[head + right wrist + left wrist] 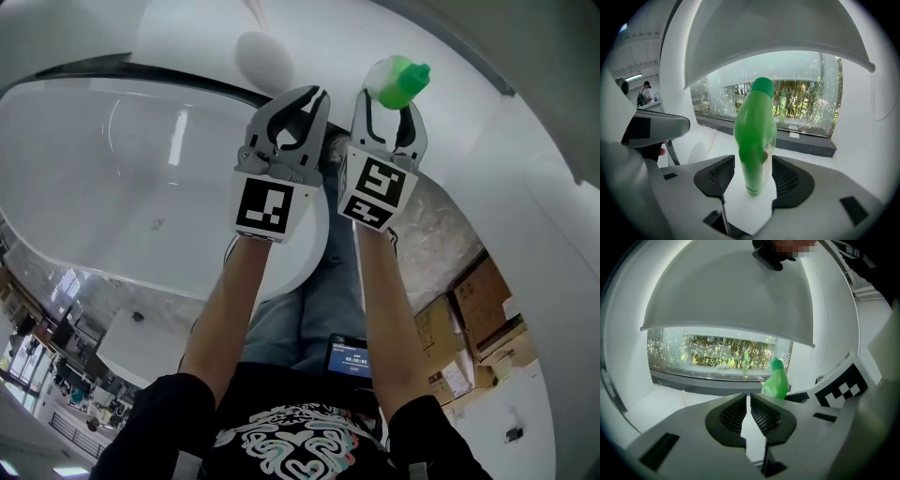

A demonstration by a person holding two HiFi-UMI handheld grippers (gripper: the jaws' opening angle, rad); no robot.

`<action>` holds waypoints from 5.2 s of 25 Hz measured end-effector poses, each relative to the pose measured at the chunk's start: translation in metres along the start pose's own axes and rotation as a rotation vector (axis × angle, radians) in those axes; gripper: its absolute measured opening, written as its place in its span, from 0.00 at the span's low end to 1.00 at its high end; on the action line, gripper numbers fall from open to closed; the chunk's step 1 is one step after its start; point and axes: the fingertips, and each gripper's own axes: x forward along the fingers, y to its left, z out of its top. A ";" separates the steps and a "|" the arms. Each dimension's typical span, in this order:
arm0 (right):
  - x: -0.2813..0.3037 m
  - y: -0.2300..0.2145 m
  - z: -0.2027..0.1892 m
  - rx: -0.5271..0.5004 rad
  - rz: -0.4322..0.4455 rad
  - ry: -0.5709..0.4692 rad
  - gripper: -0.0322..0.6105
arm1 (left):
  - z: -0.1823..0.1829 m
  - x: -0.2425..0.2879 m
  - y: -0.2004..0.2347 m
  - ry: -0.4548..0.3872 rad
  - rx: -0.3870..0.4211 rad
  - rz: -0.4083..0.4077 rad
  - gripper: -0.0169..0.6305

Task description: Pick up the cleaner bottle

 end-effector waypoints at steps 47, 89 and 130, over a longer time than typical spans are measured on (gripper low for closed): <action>0.042 -0.025 0.024 -0.003 -0.073 -0.166 0.38 | -0.011 0.008 0.018 0.019 -0.010 -0.010 0.05; -0.107 -0.033 0.141 -0.028 0.027 -0.365 0.37 | 0.083 -0.043 -0.016 -0.054 0.162 -0.065 0.05; -0.334 -0.025 0.256 0.045 0.017 -0.456 0.37 | 0.270 -0.198 -0.035 -0.184 0.140 0.031 0.05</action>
